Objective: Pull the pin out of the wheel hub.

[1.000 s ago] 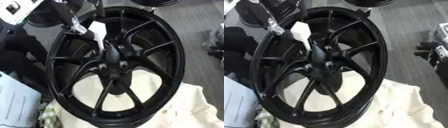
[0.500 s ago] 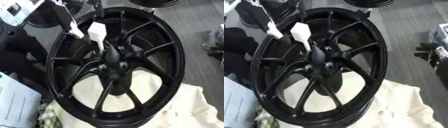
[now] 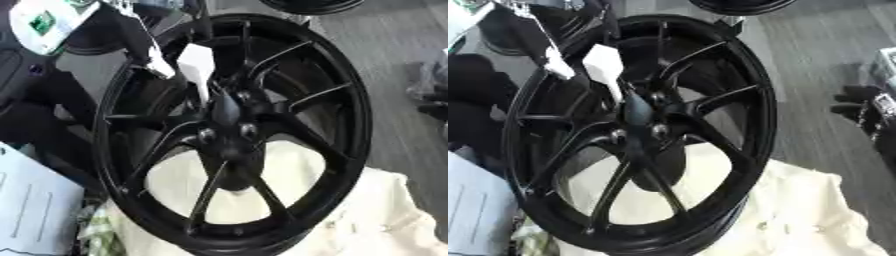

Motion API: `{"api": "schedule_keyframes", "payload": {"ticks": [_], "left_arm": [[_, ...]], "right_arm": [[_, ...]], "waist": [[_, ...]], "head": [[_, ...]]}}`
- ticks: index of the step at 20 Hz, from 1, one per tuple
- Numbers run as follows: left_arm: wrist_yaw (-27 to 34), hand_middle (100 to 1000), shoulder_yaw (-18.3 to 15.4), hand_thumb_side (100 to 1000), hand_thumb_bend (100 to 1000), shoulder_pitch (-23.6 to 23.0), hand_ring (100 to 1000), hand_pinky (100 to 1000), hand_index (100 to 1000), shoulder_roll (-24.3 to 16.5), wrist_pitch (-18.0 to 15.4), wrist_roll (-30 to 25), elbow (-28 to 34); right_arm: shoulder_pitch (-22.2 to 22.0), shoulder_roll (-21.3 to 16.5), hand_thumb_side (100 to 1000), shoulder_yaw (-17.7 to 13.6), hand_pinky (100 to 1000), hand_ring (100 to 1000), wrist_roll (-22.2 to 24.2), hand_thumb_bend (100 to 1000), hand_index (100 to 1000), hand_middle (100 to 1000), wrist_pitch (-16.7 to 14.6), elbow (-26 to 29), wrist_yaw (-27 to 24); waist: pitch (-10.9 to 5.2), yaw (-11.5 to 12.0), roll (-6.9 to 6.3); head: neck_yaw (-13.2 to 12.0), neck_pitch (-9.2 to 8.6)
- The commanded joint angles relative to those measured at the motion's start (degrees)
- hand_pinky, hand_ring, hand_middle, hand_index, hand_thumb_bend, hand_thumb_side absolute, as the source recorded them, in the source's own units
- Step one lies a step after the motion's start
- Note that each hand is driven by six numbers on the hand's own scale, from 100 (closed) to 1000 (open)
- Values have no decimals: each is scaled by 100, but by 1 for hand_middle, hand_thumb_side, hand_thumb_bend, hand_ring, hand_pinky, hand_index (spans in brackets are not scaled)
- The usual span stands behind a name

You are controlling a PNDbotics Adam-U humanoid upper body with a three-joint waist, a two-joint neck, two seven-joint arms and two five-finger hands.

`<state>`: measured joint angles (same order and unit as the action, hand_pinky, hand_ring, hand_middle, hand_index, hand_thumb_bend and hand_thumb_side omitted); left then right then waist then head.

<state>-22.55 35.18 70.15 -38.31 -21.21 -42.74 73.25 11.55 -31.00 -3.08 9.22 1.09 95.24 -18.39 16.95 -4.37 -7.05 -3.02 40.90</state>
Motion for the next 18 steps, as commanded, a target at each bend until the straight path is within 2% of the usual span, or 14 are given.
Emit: {"api": "schedule_keyframes", "payload": {"ticks": [1, 7, 14, 18], "left_arm": [[-70, 767, -34, 454, 616, 113, 834, 899, 827, -62, -984, -922, -20], [8, 733, -54, 383, 500, 112, 818, 888, 793, -29, -959, -922, -53], [163, 647, -70, 257, 469, 122, 775, 863, 679, -9, -803, -922, -4], [264, 602, -58, 229, 433, 109, 751, 850, 613, -3, -739, -922, 25]], "right_arm": [[45, -142, 859, -10, 967, 785, 20, 100, 843, 767, -10, 39, 29], [46, -144, 860, -4, 967, 785, 29, 100, 844, 768, -8, 37, 31], [47, -143, 860, -5, 967, 785, 30, 100, 844, 768, -8, 35, 32], [48, -145, 861, -7, 967, 785, 30, 100, 844, 768, -6, 36, 29]], "waist": [[-90, 8, 57], [-93, 18, 58], [-92, 17, 58], [-92, 14, 58]], "head": [[-41, -54], [-46, -57], [-52, -49], [-60, -49]]}}
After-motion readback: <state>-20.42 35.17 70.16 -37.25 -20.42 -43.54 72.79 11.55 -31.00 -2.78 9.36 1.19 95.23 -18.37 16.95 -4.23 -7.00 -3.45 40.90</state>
